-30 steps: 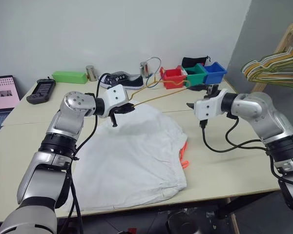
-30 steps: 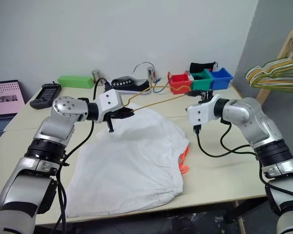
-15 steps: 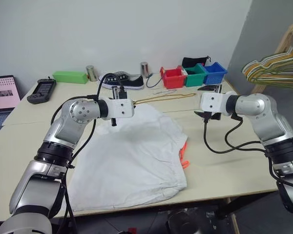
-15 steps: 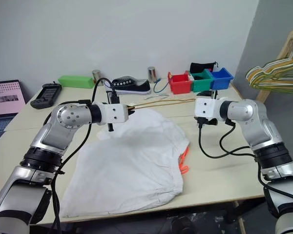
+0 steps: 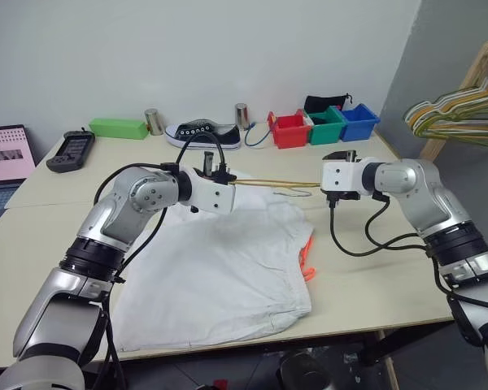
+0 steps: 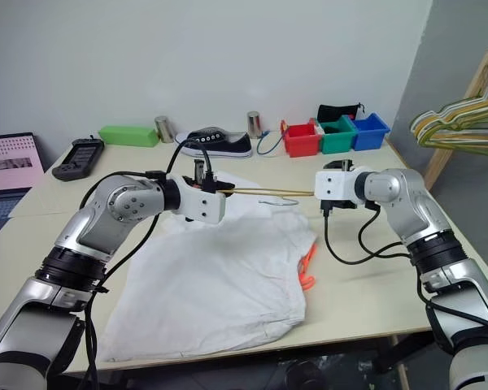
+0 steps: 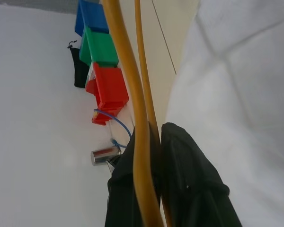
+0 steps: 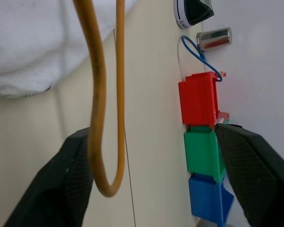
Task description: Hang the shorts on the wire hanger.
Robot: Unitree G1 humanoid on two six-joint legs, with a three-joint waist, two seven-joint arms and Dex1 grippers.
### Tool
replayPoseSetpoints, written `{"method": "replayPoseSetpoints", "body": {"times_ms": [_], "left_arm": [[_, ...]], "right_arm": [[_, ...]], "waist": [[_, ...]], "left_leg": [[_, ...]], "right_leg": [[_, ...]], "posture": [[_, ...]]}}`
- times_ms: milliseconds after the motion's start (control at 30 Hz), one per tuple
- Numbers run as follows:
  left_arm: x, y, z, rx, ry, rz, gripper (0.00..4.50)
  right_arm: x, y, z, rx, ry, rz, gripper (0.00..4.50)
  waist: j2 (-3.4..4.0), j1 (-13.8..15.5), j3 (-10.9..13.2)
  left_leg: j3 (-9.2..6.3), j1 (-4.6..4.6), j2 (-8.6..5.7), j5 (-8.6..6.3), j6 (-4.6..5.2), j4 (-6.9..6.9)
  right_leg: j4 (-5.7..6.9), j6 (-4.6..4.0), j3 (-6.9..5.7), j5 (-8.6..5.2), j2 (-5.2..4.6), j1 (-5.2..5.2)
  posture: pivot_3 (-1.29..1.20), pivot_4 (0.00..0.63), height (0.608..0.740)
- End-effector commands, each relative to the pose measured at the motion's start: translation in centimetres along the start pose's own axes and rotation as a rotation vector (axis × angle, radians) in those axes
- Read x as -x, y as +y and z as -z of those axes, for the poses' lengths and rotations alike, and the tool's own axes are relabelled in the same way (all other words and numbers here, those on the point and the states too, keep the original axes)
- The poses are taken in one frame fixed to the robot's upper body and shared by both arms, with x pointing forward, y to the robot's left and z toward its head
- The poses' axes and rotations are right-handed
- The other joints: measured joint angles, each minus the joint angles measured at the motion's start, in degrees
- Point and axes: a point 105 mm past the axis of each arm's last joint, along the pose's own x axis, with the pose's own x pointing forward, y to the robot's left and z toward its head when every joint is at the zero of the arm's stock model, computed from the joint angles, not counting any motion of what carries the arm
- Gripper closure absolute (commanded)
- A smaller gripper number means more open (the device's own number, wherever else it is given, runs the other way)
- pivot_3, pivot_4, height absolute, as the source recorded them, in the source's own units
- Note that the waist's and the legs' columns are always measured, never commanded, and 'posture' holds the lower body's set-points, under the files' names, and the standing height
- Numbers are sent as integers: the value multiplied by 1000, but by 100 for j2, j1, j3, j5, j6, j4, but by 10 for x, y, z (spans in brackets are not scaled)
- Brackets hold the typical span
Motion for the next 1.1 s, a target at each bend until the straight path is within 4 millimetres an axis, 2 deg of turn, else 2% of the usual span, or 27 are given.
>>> {"method": "replayPoseSetpoints", "body": {"times_ms": [33,333,433,600,667,700,800,900,1100], "left_arm": [[2,21,-6,-48,-18,-68,4500],[0,25,-10,-59,-30,-79,4500],[-1,26,-11,-63,-31,-81,4500],[-2,28,-11,-60,-37,-85,4500],[-2,29,-12,-39,-52,-92,3816],[-1,28,-13,-25,-59,-90,3732],[1,29,-13,4,-77,-102,3011],[6,38,-13,60,-112,-160,2429],[25,45,-47,257,-302,-211,1293]], "right_arm": [[5,-18,-9,45,-13,44,1717],[5,-18,-6,50,0,37,3578],[5,-17,-4,54,7,31,4379],[5,-15,-4,54,8,26,4482],[6,-13,-6,50,-3,14,4500],[6,-11,-7,48,-6,7,4500],[7,-8,-9,31,-12,-13,4500],[11,1,-4,-2,-4,-63,4500],[21,30,17,-241,41,-221,4500]], "waist": [[0,1,0],[0,-4,0],[0,-5,0],[0,-9,0],[0,-11,0],[0,-12,0],[0,-12,0],[0,-7,0],[0,7,1]], "left_leg": [[0,0,0,0,0,0],[0,0,0,0,0,0],[-1,0,0,0,0,0],[-2,0,0,0,0,0],[-1,0,0,0,0,0],[-1,1,0,0,0,0],[-1,0,1,0,0,0],[-1,0,0,0,0,0],[-2,-2,2,0,0,0]], "right_leg": [[0,0,0,0,0,0],[0,0,0,0,0,0],[0,0,-1,0,0,0],[0,1,-1,0,0,1],[0,1,-1,0,0,0],[0,1,-1,0,0,1],[0,1,-1,0,0,0],[0,1,-2,0,0,0],[-2,0,-4,0,-1,2]], "posture": [[-287,23,740],[-292,23,740],[-294,23,740],[-295,24,740],[-296,26,740],[-298,28,740],[-297,29,740],[-298,30,740],[-296,30,740]]}}
